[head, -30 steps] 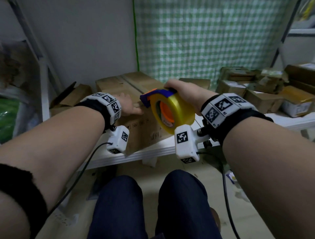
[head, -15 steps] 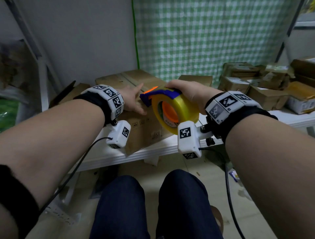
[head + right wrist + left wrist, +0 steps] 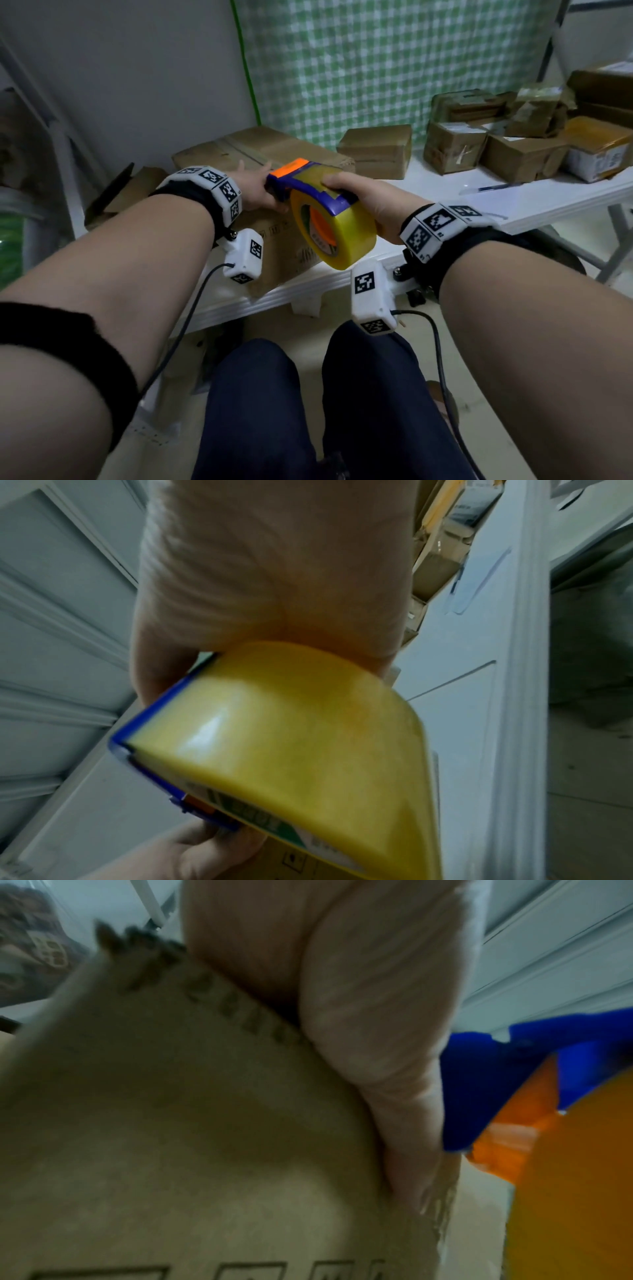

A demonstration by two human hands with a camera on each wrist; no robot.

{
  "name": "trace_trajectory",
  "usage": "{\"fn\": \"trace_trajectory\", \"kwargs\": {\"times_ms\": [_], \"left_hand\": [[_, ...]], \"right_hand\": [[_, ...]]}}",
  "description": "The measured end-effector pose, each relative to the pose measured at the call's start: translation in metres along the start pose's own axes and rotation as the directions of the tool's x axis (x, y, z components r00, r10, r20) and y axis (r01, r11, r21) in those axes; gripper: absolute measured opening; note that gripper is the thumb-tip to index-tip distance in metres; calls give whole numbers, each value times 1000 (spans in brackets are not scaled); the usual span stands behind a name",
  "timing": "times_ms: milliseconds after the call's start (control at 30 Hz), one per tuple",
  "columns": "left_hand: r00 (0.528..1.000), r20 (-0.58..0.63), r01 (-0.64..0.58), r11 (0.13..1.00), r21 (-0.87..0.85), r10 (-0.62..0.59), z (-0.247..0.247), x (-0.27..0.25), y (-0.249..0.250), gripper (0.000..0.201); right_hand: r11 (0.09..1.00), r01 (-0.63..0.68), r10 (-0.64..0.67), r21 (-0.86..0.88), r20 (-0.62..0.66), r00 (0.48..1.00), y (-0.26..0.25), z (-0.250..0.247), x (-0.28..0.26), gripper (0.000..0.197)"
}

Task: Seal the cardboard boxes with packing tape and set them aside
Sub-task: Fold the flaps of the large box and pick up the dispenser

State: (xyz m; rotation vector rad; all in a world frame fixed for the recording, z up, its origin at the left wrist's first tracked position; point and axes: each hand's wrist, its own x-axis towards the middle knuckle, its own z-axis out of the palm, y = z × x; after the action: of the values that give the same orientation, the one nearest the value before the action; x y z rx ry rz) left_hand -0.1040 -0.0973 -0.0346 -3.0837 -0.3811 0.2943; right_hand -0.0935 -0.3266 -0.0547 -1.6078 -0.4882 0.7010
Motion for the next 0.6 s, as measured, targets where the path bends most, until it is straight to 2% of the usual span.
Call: {"fn": "trace_trajectory", "kwargs": {"times_ms": [100,167,233,300,400,433,600], "left_hand": [[1000,-5,-22,1000,20,22,0,-2,3,78],[1000,13,-1,1000,27,1,0,-3,2,89],[999,15,33,998,57,-34,0,-5,2,95],[998,14,55,996,63,-56,0,-6,4,92],[998,6,58,996,69,-59,-1,-7,7,89],[998,6,60,995,82,-61,-2,-8,8,89],[998,-1,67,993,96,-67,-3,-9,7,90]], "right_hand": [[999,22,-22,39,-18,1000,9,-1,-7,42],[999,27,-26,27,-43,999,14,-5,-11,54],[1000,17,-17,12,-57,998,17,-9,-16,59],[1000,5,-5,9,-68,998,22,-14,-20,55],[1000,-3,5,13,-82,997,31,-21,-27,34],[1000,-11,11,6,-93,996,35,-23,-29,33],[999,-41,38,-22,-125,991,42,-27,-33,52]]}}
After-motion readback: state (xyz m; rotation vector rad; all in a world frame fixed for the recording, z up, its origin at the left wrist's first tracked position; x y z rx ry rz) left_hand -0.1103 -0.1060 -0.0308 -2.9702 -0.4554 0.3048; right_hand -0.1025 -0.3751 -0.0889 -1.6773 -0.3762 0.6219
